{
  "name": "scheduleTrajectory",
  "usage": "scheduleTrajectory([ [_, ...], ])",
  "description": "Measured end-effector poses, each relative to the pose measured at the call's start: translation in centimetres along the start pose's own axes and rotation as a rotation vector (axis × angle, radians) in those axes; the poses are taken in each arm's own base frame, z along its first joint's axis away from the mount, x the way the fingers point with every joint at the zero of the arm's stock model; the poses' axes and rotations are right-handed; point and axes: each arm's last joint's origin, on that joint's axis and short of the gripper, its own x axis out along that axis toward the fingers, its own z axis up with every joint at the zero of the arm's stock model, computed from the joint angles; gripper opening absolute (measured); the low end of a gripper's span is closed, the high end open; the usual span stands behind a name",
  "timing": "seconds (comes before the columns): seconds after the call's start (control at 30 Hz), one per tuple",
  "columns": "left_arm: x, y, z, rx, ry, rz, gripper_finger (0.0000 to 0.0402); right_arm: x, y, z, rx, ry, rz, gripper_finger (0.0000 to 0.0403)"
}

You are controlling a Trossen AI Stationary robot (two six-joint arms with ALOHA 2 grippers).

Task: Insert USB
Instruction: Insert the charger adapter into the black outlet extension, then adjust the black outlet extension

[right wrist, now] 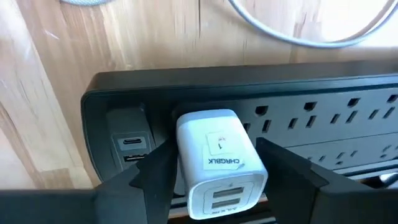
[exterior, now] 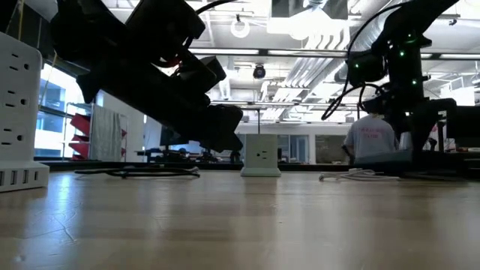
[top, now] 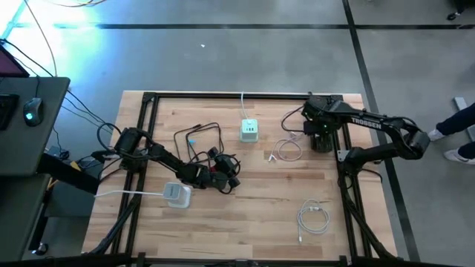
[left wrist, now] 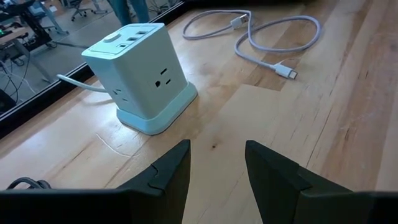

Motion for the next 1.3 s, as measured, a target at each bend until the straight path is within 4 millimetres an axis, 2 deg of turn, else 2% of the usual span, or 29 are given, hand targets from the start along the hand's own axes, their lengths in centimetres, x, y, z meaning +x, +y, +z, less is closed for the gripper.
scheduleTrajectory([
  [0.33, 0.0, 0.0, 0.0, 0.000, 0.000, 0.000, 0.0131, 0.2, 0.2, -0.2, -0.010, 0.043, -0.032, 0.0208],
  [0.5, 0.0, 0.0, 0.0, 0.000, 0.000, -0.001, 0.0131, -1.8, 0.2, 0.4, -0.088, 0.084, -0.113, 0.0225],
  [0.63, 0.0, 0.0, 0.0, -0.001, 0.000, 0.001, 0.0131, -3.9, 0.4, 1.8, -0.091, -0.009, -0.161, 0.0230],
  [0.7, 0.0, 0.0, 0.0, 0.000, -0.001, 0.005, 0.0131, -4.2, 0.5, 2.3, -0.099, -0.043, -0.166, 0.0229],
  [1.0, 0.0, 0.0, 0.0, -0.002, -0.001, 0.003, 0.0131, -2.2, 1.5, 1.6, -0.122, 0.019, -0.096, 0.0226],
  [1.13, 0.0, 0.0, 0.0, -0.005, -0.001, 0.003, 0.0131, -2.3, 2.3, 2.3, -0.056, -0.086, 0.032, 0.0226],
  [1.3, 0.0, 0.0, 0.0, -0.008, 0.000, 0.001, 0.0131, -1.3, 3.1, 3.0, 0.023, -0.152, 0.037, 0.0224],
])
